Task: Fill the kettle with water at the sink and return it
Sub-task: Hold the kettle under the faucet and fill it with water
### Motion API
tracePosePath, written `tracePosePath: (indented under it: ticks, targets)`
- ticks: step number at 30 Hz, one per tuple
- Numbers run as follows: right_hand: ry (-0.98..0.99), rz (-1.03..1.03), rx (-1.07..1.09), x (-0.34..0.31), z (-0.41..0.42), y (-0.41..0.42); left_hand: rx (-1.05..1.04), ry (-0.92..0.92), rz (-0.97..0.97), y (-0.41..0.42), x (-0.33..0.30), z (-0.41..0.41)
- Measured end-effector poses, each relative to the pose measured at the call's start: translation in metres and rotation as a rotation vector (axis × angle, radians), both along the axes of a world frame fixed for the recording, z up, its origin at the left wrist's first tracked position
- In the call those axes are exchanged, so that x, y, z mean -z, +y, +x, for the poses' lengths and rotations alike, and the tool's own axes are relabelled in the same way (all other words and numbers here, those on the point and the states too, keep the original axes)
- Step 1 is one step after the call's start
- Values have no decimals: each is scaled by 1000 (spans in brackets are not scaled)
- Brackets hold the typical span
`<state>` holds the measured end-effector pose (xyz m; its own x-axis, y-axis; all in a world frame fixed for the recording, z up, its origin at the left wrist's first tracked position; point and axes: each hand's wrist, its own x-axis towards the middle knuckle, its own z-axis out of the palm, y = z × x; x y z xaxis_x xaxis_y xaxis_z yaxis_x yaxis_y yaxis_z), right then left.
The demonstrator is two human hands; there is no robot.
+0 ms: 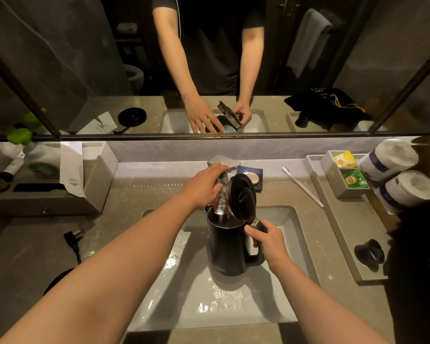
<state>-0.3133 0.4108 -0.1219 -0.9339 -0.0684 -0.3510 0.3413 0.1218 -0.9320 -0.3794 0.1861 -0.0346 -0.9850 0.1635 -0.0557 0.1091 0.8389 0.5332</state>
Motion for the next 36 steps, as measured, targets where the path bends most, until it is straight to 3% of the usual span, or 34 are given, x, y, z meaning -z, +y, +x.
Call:
tracePosePath:
  ticks: [28, 36]
  targets:
    - [5, -5, 12, -4, 2, -1, 16, 67, 46, 0, 3, -1]
    - [0, 4, 6, -5, 2, 0, 6, 73, -38, 2, 2, -5]
